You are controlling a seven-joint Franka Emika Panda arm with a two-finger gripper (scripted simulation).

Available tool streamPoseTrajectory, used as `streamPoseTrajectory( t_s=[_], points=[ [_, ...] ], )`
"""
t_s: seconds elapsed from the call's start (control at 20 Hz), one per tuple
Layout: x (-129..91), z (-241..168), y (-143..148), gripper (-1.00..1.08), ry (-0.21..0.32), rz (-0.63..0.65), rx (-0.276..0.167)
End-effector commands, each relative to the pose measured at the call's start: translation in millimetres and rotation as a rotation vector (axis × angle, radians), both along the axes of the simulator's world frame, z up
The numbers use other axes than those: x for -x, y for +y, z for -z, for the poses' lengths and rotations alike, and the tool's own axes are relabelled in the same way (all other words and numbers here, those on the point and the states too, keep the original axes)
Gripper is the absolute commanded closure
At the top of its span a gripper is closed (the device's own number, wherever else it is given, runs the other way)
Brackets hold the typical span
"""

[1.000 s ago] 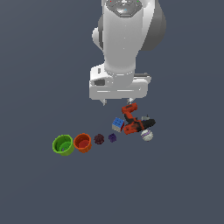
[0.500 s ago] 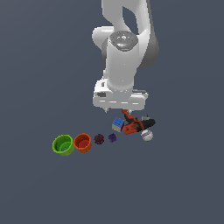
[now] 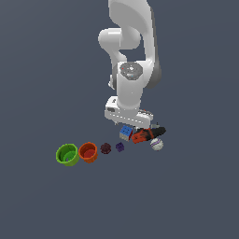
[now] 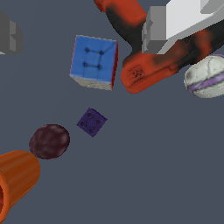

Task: Pick up a designated object from a clutter of objects.

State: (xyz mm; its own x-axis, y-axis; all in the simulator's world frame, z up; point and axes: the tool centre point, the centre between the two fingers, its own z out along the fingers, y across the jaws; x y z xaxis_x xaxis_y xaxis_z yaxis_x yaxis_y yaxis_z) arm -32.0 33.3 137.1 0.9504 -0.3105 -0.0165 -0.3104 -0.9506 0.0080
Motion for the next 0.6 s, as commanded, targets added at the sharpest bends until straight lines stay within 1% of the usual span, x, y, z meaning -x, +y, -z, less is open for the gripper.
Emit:
streamPoseTrajectory(
  t_s=[0.0,0.25,0.55],
  points=[
    [6,16,1,-0.92,-0.006,0.049,0.000],
    [17,37,3,-0.92,-0.013,0.117,0.000],
    [24,50,4,-0.92,-0.018,0.160,-0.001]
  ],
)
